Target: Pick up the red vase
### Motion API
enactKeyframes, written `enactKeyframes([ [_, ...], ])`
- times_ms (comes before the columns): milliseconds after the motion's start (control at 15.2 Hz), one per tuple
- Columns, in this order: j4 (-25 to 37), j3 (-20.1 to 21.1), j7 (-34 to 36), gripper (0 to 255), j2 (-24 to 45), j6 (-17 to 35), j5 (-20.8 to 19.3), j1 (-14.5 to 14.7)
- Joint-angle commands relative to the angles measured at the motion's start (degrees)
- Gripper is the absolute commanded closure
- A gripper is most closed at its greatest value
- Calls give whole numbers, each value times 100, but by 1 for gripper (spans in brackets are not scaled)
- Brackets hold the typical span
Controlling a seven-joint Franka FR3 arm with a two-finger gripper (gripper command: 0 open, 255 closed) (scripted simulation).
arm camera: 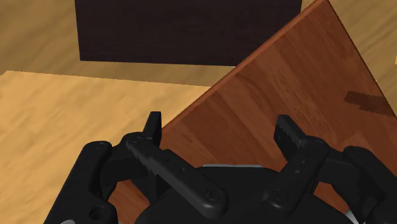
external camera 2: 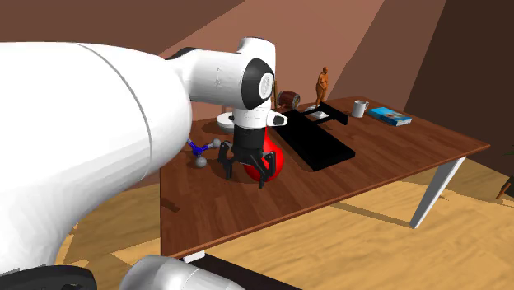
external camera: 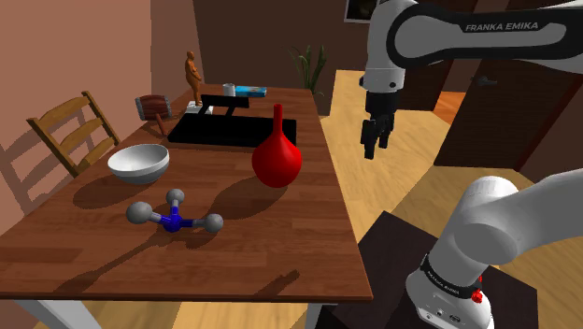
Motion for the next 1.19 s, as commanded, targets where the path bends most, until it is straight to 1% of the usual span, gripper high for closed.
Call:
enactKeyframes([
  [0,0,0,0,0,0,0,0,0],
  [264,766,106,141,0,924,203,50,34],
  [528,1625,199,284,0,1815,278,64,54],
  [858,2851,296,468,0,2914,206,36,77],
  [1122,3988,361,618,0,3817,11,-18,101],
])
